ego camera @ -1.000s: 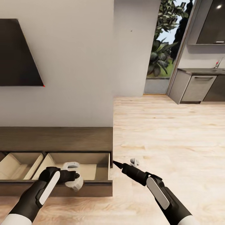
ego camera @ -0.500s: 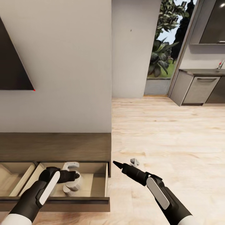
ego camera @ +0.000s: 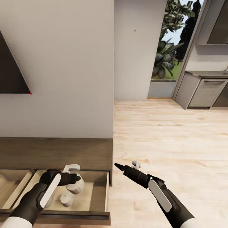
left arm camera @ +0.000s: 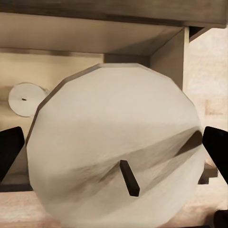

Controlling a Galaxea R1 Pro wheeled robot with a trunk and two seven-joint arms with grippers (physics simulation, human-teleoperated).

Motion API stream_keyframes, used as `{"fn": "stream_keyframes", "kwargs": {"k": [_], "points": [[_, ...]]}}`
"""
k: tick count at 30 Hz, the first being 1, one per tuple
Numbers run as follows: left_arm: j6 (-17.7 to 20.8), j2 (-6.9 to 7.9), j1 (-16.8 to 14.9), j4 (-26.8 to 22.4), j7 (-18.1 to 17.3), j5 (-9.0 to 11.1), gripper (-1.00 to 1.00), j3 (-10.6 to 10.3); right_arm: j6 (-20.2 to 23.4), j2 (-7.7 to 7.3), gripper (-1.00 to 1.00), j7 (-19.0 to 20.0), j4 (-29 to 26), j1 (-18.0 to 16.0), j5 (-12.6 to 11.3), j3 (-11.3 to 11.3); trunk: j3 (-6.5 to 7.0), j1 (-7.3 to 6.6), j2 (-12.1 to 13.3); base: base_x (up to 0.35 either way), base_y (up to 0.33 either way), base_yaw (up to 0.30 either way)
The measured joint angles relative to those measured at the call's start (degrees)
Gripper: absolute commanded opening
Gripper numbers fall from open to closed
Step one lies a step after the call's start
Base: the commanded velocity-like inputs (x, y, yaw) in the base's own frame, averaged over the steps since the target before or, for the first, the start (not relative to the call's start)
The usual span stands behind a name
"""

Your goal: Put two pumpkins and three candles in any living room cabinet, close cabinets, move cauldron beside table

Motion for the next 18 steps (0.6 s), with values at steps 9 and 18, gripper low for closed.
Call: {"fn": "stream_keyframes", "kwargs": {"k": [9,18], "points": [[0.0,-0.05,0.0,0.2,0.0,0.0,-1.0,0.0,0.0,0.02,1.0,0.0,0.0,0.0,0.0,0.0,0.0,0.01,0.0,0.182,-0.094,0.0],[0.0,-0.08,0.0,-0.4,-0.1,0.3,-1.0,0.0,0.0,0.02,1.0,0.0,0.0,0.0,0.0,0.0,0.0,0.02,0.0,0.016,-0.003,0.0]]}}
